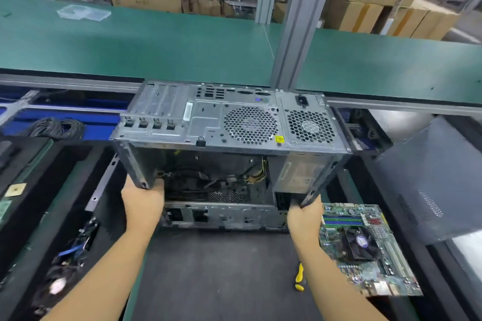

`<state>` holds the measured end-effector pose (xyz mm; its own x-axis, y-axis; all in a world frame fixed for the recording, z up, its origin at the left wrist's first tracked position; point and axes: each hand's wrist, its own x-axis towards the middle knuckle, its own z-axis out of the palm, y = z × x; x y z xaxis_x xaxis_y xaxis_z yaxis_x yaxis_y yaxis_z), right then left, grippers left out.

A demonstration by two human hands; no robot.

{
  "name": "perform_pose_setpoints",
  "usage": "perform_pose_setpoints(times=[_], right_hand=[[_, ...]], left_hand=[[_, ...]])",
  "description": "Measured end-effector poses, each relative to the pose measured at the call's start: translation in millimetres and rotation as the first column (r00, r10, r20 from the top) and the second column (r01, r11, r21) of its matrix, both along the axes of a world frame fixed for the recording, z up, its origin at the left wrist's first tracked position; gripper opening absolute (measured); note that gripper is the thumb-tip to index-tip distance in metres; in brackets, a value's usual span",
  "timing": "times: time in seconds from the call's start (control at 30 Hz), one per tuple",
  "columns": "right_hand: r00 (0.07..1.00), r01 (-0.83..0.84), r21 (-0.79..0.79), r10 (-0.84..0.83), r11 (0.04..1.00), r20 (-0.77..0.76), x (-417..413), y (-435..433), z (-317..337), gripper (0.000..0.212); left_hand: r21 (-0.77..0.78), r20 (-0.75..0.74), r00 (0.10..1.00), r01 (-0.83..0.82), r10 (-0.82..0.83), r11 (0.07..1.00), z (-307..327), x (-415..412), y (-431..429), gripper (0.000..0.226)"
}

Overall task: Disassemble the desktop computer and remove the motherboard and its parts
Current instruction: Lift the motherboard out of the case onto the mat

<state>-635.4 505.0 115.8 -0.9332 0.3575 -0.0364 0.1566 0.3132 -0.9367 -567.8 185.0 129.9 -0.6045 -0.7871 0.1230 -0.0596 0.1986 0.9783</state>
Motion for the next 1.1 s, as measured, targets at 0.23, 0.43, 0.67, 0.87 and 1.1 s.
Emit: perform_pose_setpoints(times=[0.23,0.43,0.67,0.87,1.1], right_hand=[[0.987,0.112,-0.209,-0.084,0.972,0.136,7,-13,-9,0.024],[0.968,0.222,-0.294,-0.176,0.930,0.177,0,-21,-21,0.031],[0.981,0.166,-0.340,-0.119,0.926,0.153,-48,-26,-20,0.034],[0.987,0.113,-0.341,-0.067,0.933,0.145,-95,-28,-17,0.035],[0.991,0.076,-0.323,-0.035,0.943,0.133,-114,-32,-12,0.026]], left_hand=[[0.157,0.176,0.983,0.018,-0.046,0.987,-46,27,18,0.037],[0.377,0.046,0.999,-0.012,-0.006,0.926,-42,7,25,0.041],[0.431,0.043,0.999,0.006,-0.027,0.902,-28,-35,23,0.024],[0.432,0.057,0.998,-0.011,-0.015,0.902,-34,-76,21,0.016],[0.382,0.085,0.996,-0.009,-0.025,0.924,-39,-105,11,0.024]])
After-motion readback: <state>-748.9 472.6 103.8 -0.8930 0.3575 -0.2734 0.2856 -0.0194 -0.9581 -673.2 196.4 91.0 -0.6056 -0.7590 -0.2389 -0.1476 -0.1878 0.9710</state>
